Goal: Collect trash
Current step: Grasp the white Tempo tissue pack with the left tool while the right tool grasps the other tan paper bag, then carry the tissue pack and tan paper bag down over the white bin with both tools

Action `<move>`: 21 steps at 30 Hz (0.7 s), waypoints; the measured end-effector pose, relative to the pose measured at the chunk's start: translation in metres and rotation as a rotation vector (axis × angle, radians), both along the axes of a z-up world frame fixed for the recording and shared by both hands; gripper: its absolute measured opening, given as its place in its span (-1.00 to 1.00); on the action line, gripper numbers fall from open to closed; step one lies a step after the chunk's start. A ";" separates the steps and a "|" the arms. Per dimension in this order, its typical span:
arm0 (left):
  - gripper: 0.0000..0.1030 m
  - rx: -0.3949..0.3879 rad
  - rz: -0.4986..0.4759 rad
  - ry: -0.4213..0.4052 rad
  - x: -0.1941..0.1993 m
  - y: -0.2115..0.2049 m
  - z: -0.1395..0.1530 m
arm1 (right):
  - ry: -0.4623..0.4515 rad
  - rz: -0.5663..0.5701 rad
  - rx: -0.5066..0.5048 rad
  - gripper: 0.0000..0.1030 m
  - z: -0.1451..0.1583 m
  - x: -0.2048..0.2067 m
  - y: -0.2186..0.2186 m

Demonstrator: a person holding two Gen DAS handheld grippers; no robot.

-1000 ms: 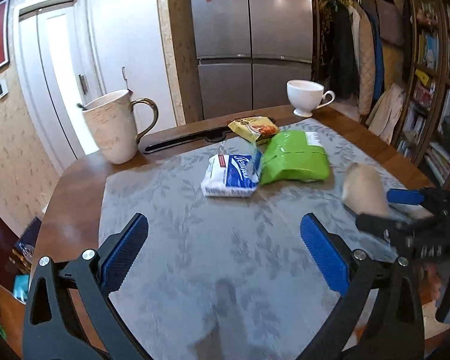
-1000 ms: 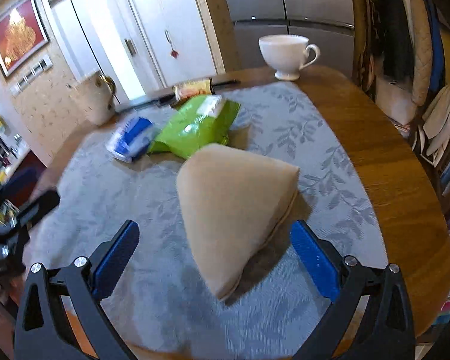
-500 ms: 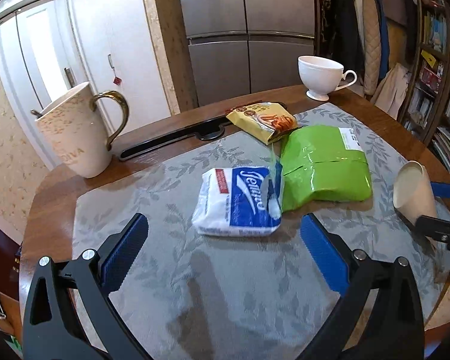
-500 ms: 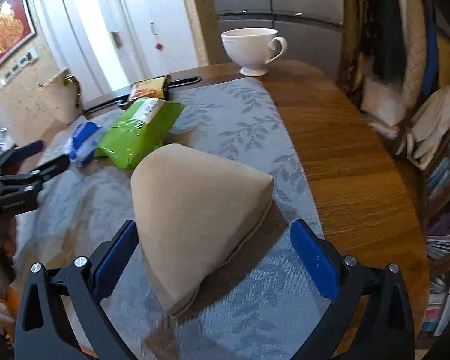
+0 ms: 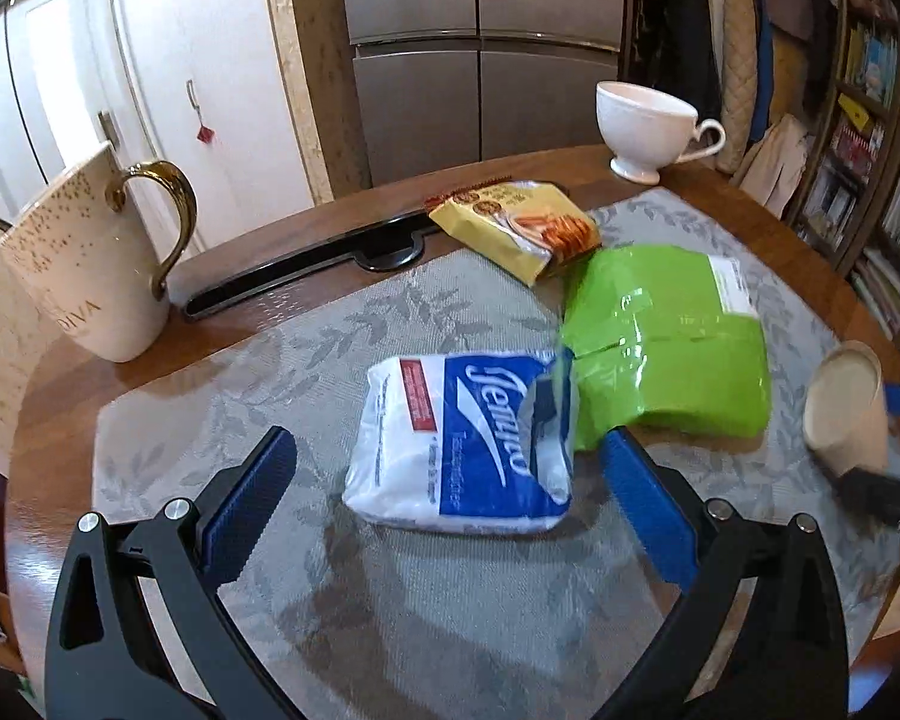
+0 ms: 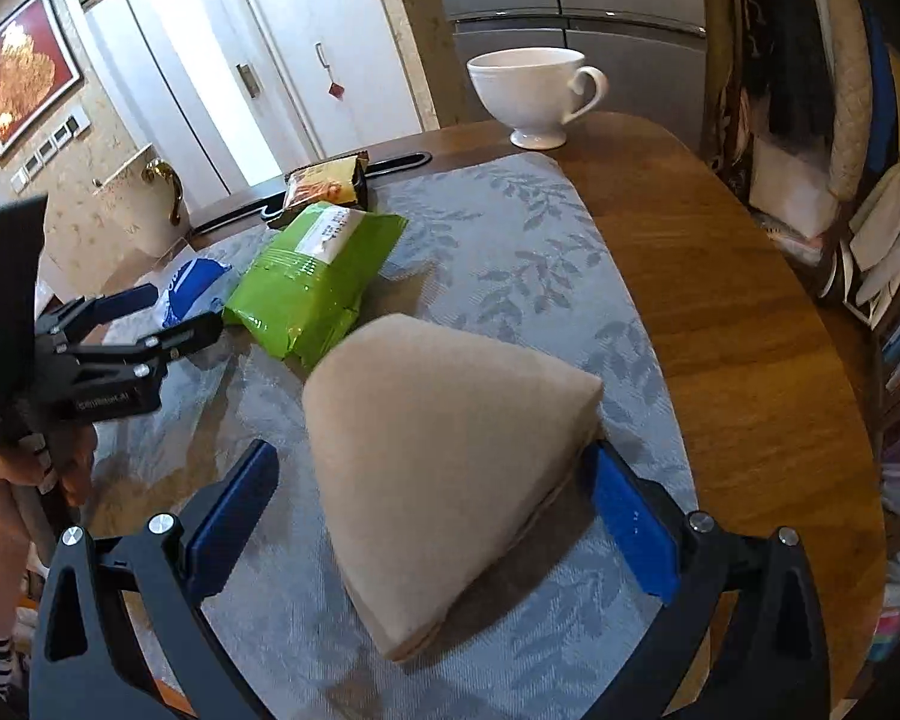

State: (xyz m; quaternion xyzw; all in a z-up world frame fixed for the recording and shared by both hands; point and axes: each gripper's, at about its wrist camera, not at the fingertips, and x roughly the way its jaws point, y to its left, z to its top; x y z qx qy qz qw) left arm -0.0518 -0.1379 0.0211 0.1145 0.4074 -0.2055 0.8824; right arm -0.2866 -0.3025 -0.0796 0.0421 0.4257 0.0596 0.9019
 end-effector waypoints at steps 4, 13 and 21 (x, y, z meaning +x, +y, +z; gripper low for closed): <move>0.97 -0.027 -0.018 0.034 0.007 0.002 0.000 | -0.003 0.038 -0.069 0.92 -0.003 0.003 0.007; 0.80 -0.060 -0.022 0.060 0.010 0.006 -0.005 | 0.002 0.014 -0.019 0.92 -0.001 0.004 0.000; 0.22 -0.042 -0.039 0.057 0.004 0.001 -0.005 | -0.010 0.016 -0.013 0.92 -0.001 -0.001 0.002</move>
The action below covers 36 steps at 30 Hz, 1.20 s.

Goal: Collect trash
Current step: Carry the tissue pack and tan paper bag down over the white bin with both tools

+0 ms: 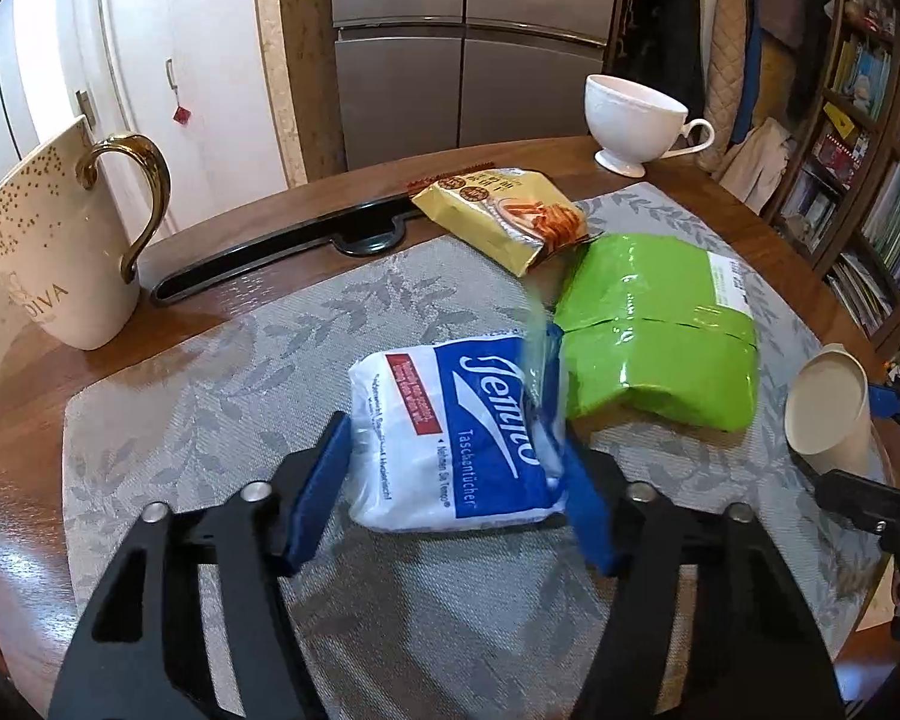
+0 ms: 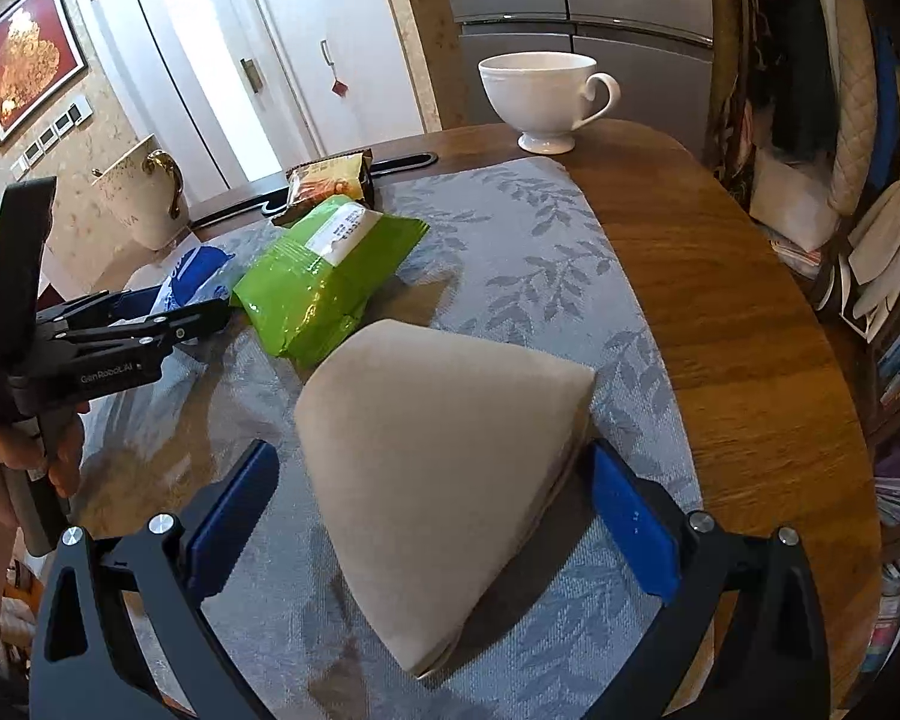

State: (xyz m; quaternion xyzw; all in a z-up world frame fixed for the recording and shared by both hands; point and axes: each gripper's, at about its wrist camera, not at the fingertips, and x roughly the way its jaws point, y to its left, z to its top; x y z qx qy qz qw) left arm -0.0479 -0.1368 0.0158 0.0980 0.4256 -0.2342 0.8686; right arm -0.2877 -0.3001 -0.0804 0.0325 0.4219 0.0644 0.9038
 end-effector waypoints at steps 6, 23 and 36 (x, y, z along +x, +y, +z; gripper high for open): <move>0.21 -0.018 0.007 0.010 -0.009 0.005 0.001 | 0.001 0.042 0.025 0.89 0.000 -0.004 0.003; 0.21 -0.051 0.035 -0.011 -0.034 0.022 0.010 | -0.004 0.132 0.088 0.47 0.004 -0.013 0.015; 0.21 -0.070 0.081 -0.010 -0.074 0.036 0.013 | -0.012 0.165 0.122 0.46 0.007 -0.024 0.027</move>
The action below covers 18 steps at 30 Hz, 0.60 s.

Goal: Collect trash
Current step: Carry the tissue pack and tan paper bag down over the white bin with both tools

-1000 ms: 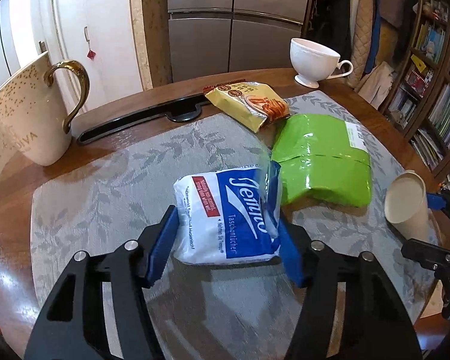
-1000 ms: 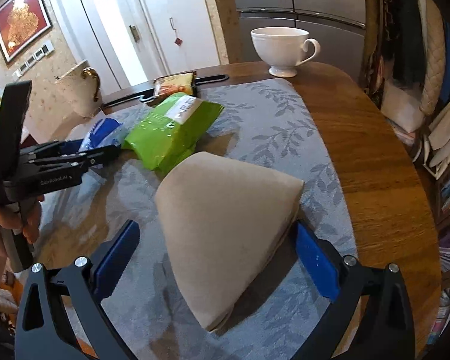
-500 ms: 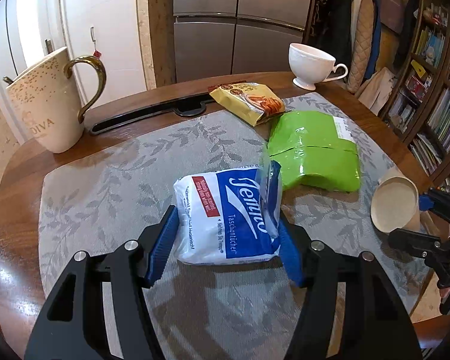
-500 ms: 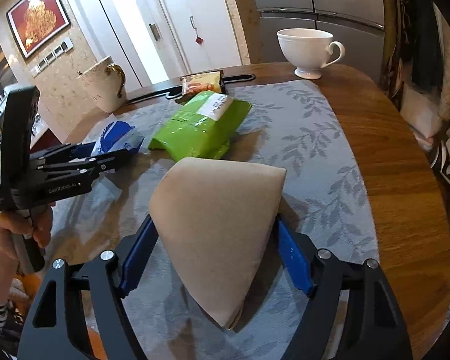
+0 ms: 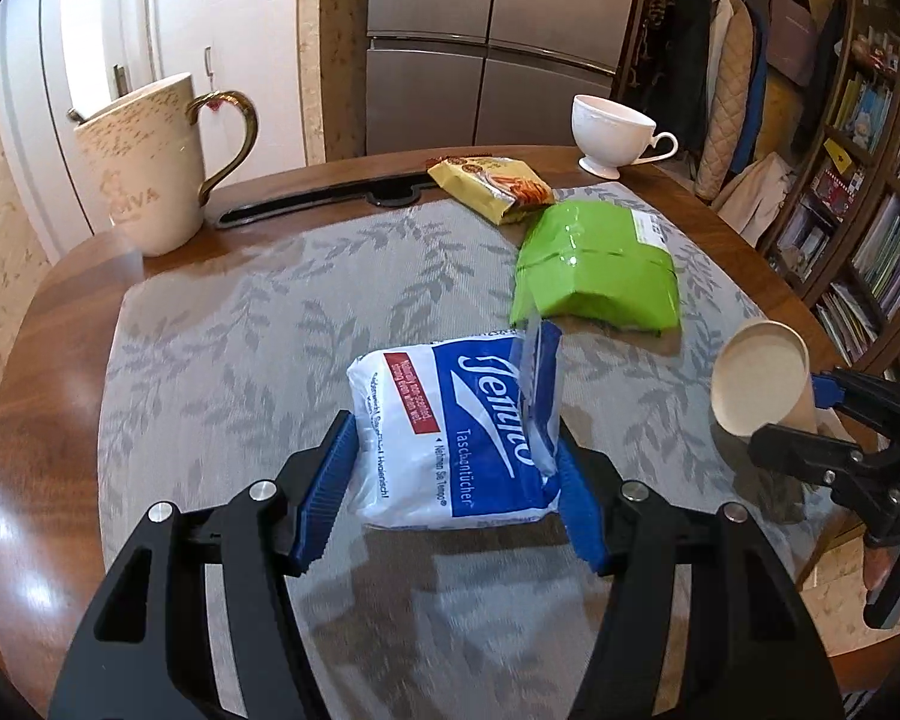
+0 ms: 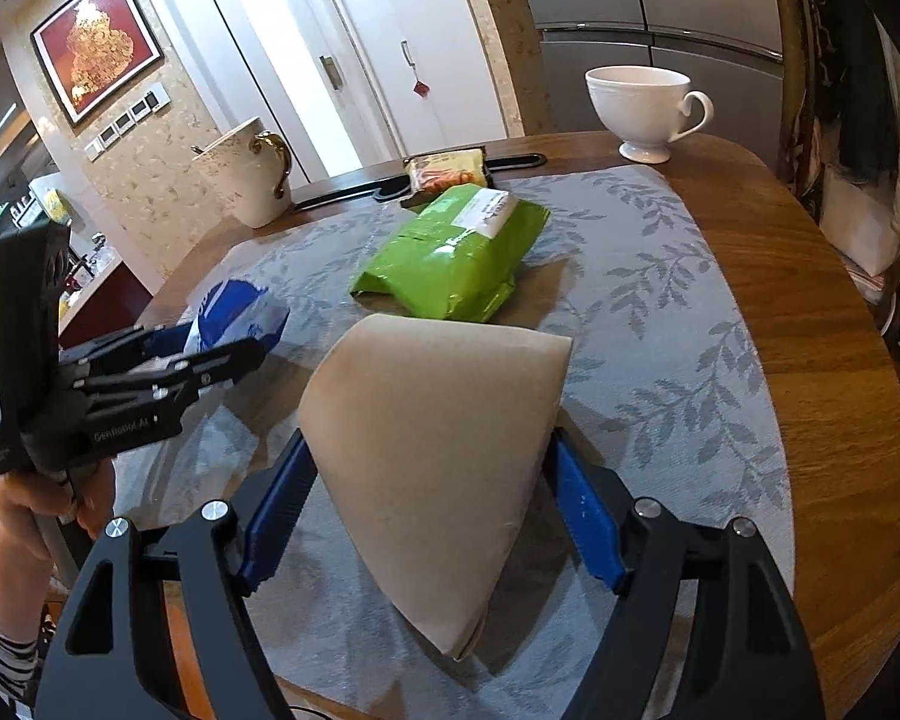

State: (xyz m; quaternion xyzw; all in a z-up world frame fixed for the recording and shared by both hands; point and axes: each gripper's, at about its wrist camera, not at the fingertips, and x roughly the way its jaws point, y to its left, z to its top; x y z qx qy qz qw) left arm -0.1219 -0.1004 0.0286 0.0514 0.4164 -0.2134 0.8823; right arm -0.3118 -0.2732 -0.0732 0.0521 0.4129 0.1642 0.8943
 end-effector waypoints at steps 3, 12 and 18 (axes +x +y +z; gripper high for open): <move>0.21 0.011 0.022 -0.009 -0.012 0.004 0.000 | -0.002 0.005 -0.012 0.46 -0.001 -0.003 0.004; 0.15 0.034 0.078 -0.014 -0.037 0.014 -0.009 | -0.002 0.019 -0.042 0.46 -0.011 -0.012 0.020; 0.12 0.026 0.117 -0.011 -0.048 0.022 -0.012 | -0.021 0.013 -0.071 0.46 -0.012 -0.019 0.025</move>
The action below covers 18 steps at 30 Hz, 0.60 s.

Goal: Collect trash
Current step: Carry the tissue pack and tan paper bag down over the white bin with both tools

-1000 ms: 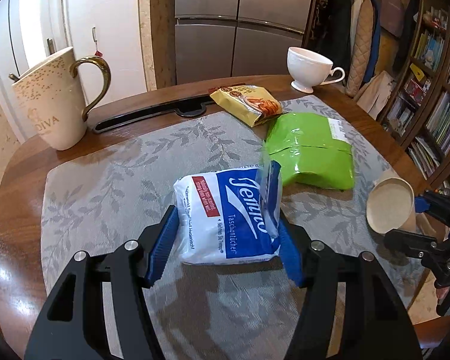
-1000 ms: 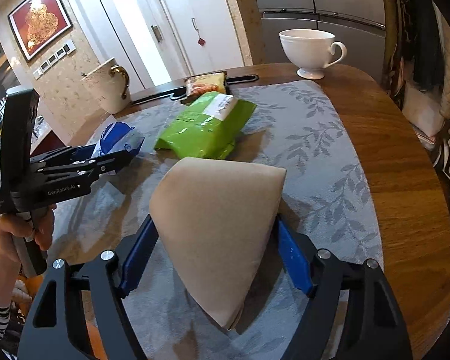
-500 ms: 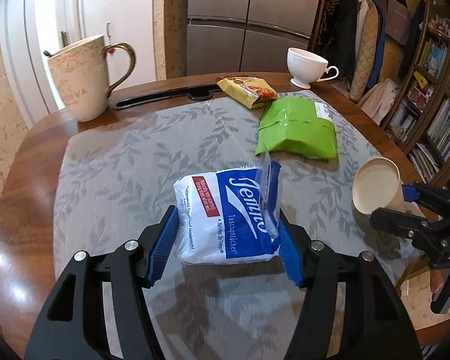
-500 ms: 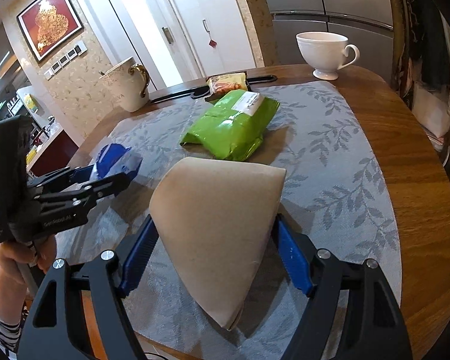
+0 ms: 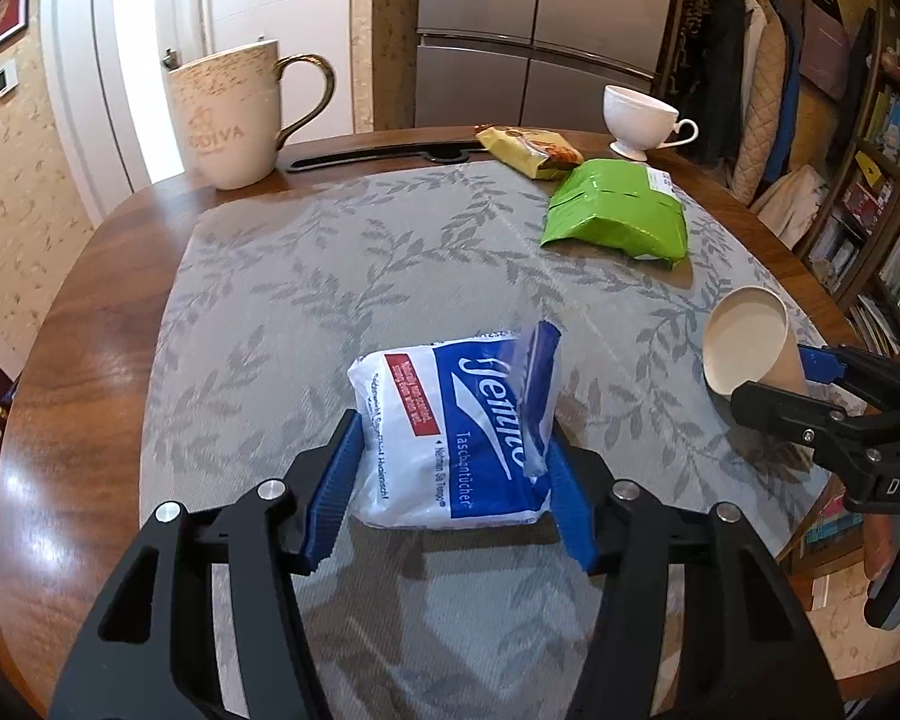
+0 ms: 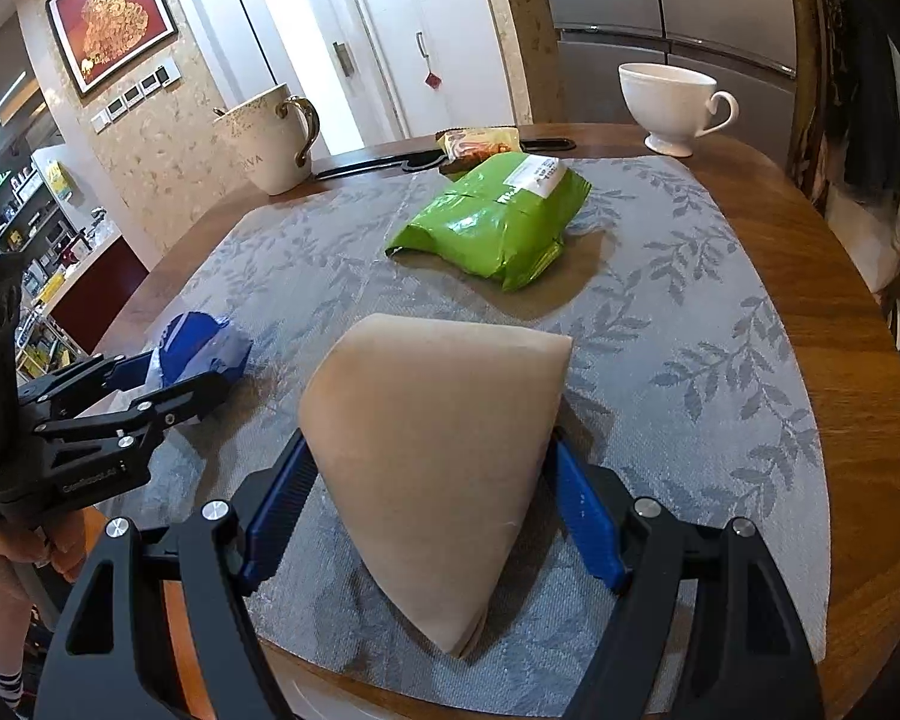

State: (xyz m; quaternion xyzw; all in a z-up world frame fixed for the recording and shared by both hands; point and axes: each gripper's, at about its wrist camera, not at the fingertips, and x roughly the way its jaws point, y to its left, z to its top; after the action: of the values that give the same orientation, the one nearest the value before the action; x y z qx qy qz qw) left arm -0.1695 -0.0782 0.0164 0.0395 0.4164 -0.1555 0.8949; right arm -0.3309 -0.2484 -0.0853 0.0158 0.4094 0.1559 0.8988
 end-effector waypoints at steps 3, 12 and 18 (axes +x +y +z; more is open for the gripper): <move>0.12 -0.009 0.011 -0.004 -0.007 0.004 0.003 | -0.018 0.009 0.012 0.46 0.005 -0.006 0.000; 0.12 -0.032 0.020 -0.038 -0.037 0.016 0.018 | -0.066 0.045 0.048 0.46 0.031 -0.033 0.000; 0.12 -0.049 0.010 -0.049 -0.062 0.023 0.026 | -0.071 0.078 0.065 0.46 0.039 -0.058 0.001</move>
State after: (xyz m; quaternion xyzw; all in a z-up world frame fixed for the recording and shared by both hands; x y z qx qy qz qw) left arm -0.2320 -0.0547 0.0429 0.0192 0.3909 -0.1600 0.9062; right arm -0.3890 -0.2477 -0.0468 0.0236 0.3724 0.2043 0.9050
